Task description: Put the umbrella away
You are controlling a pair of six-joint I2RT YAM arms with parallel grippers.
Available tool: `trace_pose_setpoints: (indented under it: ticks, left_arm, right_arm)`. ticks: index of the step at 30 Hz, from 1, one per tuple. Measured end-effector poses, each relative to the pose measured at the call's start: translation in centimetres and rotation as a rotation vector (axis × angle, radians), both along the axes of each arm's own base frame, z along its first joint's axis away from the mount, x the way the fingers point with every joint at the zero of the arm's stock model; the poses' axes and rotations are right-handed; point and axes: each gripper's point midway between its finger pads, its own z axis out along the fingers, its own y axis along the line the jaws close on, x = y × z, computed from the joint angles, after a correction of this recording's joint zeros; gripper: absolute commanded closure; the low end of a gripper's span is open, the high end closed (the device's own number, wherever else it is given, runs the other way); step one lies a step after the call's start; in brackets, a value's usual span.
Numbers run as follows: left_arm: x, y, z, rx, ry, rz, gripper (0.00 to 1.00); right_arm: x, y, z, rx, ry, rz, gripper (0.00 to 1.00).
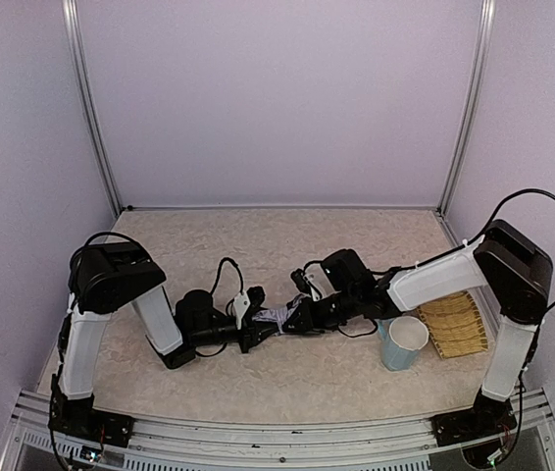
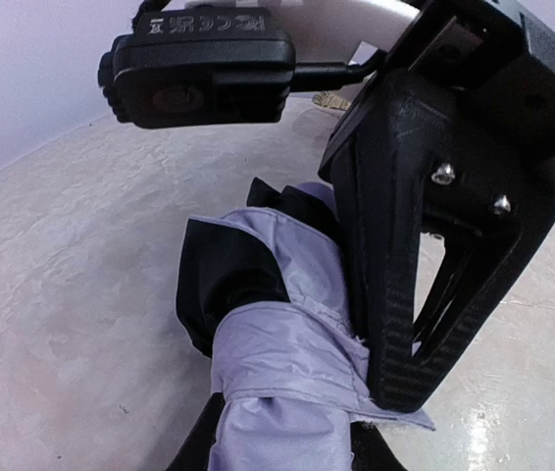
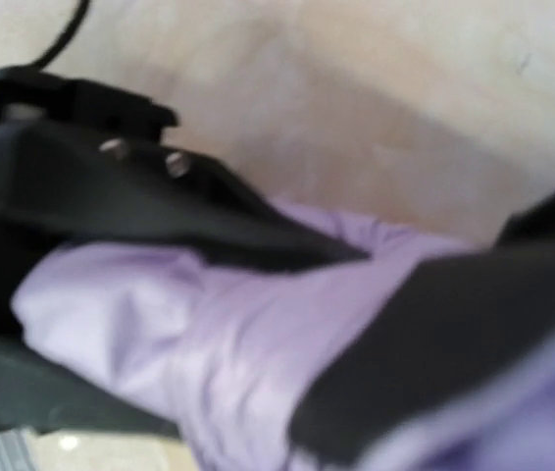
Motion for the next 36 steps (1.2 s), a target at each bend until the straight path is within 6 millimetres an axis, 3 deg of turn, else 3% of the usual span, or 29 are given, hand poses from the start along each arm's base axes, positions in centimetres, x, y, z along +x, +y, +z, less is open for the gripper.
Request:
trace_pose_setpoints:
  ticks: [2, 5, 14, 16, 19, 23, 27, 36]
  left_arm:
    - [0.1, 0.0, 0.0, -0.004, 0.011, 0.000, 0.70]
    - [0.1, 0.2, -0.1, -0.007, 0.033, -0.003, 0.52]
    - [-0.9, 1.5, -0.9, -0.003, 0.099, -0.054, 0.32]
    - [-1.1, 1.9, -0.8, -0.015, 0.111, -0.068, 0.37]
    - [-1.4, 2.6, -0.6, -0.040, 0.137, -0.066, 0.67]
    - [-0.7, 3.3, -0.4, -0.075, 0.182, -0.034, 0.84]
    - [-0.5, 3.4, -0.3, -0.100, 0.216, -0.031, 0.90]
    - [0.1, 3.4, -0.2, -0.117, 0.224, -0.025, 0.90]
  right_arm:
    - [0.3, 0.1, -0.3, -0.008, -0.013, 0.004, 1.00]
    - [0.9, -0.1, -0.4, -0.025, -0.043, -0.002, 1.00]
    - [2.0, -0.3, -0.8, -0.067, -0.114, -0.005, 1.00]
    - [2.4, -0.2, -0.8, -0.075, -0.127, -0.008, 1.00]
    - [2.5, -0.1, -0.9, -0.079, -0.140, -0.001, 1.00]
    - [2.4, -0.1, -1.0, -0.081, -0.147, 0.013, 1.00]
    - [2.4, -0.1, -1.1, -0.075, -0.168, 0.022, 1.00]
    - [3.2, -0.1, -1.9, -0.109, -0.253, -0.005, 0.93]
